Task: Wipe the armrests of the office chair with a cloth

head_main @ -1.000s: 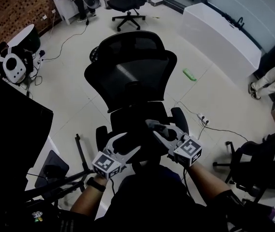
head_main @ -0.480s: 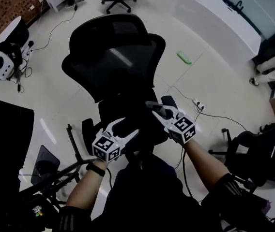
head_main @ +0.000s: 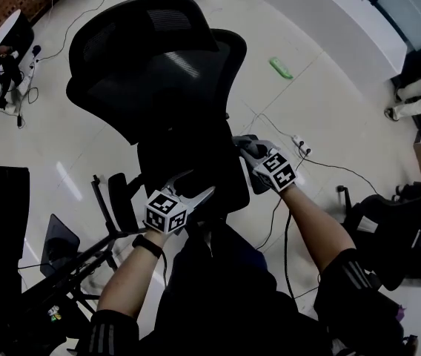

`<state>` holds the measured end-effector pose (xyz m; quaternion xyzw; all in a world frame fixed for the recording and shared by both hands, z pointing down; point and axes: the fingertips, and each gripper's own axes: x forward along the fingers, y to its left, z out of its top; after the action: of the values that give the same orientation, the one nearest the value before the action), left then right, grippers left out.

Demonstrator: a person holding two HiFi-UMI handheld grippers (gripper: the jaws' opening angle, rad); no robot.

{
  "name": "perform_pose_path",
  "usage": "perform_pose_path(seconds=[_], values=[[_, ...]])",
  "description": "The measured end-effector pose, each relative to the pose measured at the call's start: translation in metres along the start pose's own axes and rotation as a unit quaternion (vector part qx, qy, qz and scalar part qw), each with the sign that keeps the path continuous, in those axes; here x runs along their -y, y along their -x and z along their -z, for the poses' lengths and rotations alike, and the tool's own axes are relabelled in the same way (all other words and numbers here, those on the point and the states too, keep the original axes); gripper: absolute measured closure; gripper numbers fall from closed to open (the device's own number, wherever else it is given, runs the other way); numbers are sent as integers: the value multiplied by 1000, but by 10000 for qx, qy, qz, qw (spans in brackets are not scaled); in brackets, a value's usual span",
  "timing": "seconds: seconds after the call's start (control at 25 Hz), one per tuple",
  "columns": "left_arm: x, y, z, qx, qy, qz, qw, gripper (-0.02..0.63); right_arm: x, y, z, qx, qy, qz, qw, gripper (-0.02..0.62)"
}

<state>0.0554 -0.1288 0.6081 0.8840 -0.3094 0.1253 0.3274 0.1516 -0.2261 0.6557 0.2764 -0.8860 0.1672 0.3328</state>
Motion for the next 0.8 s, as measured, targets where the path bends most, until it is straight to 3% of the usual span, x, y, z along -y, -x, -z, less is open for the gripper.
perform_pose_path(seconds=[0.24, 0.52, 0.8], values=[[-7, -36, 11, -235, 105, 23, 9997, 291, 34, -34, 46, -810, 458, -138, 9956, 561], [-16, -70, 23, -450, 197, 50, 9988, 291, 61, -74, 80, -1483, 1075, -385, 9823, 561], [-24, -83, 35, -672, 244, 31, 9974, 291, 68, -93, 104, -1792, 1000, -671, 9764, 561]])
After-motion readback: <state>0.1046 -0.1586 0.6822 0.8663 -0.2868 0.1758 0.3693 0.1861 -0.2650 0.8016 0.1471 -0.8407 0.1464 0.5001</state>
